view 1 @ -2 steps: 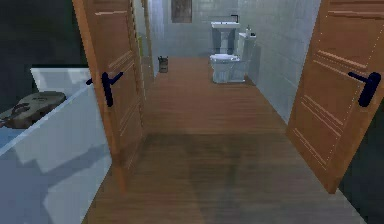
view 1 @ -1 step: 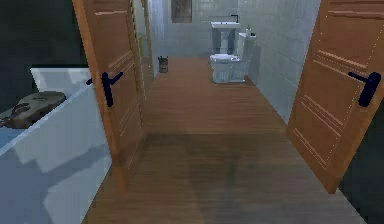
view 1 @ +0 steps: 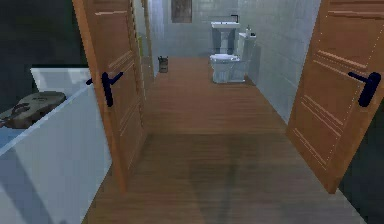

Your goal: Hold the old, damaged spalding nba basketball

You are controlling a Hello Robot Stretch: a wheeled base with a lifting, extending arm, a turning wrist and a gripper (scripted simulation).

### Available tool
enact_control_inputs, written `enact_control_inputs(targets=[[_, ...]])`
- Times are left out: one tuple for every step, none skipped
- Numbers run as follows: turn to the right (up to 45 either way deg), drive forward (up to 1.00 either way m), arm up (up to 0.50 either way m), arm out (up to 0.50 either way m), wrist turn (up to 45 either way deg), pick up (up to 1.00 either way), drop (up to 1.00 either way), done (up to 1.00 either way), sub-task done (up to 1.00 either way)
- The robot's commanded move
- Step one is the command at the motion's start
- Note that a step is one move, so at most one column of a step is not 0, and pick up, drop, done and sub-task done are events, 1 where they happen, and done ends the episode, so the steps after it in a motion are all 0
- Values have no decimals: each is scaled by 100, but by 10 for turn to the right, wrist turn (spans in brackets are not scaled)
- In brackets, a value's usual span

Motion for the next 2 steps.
enact_control_inputs(targets=[[0,0,0,0,0,100,0,0,0],[0,0,10,0,0,0,0,0,0]])
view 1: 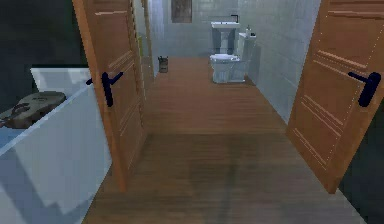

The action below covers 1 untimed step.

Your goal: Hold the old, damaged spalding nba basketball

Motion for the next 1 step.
enact_control_inputs(targets=[[0,0,0,0,0,0,0,100,0]])
